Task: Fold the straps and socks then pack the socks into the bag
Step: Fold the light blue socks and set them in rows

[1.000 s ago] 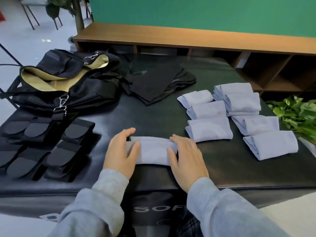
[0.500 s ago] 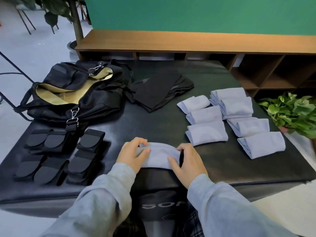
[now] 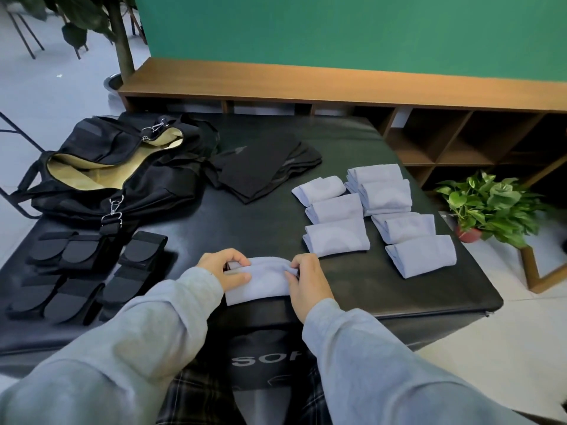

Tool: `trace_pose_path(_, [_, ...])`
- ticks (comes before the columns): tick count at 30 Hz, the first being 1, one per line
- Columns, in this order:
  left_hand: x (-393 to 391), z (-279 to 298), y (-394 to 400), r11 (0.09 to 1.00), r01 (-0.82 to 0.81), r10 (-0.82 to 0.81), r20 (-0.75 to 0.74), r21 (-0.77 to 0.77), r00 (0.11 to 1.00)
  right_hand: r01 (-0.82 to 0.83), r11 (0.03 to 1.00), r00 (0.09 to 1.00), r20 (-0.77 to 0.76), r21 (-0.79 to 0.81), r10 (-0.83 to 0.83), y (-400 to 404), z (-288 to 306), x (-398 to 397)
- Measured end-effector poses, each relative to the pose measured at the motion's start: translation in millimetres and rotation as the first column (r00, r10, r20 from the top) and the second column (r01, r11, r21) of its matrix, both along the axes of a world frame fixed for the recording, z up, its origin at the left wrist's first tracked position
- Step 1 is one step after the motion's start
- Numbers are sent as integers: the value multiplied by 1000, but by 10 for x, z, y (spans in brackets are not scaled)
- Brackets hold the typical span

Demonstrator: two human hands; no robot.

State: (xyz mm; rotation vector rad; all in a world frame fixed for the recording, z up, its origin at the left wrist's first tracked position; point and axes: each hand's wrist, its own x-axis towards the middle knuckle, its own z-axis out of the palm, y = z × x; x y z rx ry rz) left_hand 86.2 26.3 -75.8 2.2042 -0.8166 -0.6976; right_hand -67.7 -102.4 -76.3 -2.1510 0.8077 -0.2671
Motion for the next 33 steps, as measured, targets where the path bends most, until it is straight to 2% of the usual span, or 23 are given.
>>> trace_pose_path(5, [-74,72,-181,983,-86,81,-35,-164,996,60,997,984,167,47,-67,-146,18,27])
trace_pose_path(8, [-103,141,-372,934,-155,134,-88,-321,987,121,990,943,302,78,-139,-298,131,54])
trace_pose_path(10, [-128,207,-513,911,-184,149,-121,-370,981,168,981,902,387,95,-192,-431,215,75])
trace_pose_path(13, [-181,293,-745,921,-112,72,-119,-373,990,255,960,831,482,113,-278,-683,290,109])
trace_pose_path(16, [-230,315,-975,942,-14,-28,-120,-334,992,326,944,794,529,48,-300,-977,298,122])
trace_pose_path(18, [-234,308,-1119,943,18,-64,-126,-331,990,350,937,790,537,1,-296,-1151,286,134])
trace_pose_path(22, [-153,323,-1422,931,41,-83,-100,-363,991,374,927,778,529,42,-338,-1451,316,196])
trace_pose_path(28, [137,258,-1829,910,-132,119,-57,-394,991,309,950,869,392,48,-302,-1822,341,410])
trace_pose_path(33, [245,183,-2006,906,-140,144,-19,-401,989,167,984,946,291,-59,-143,-1966,297,614])
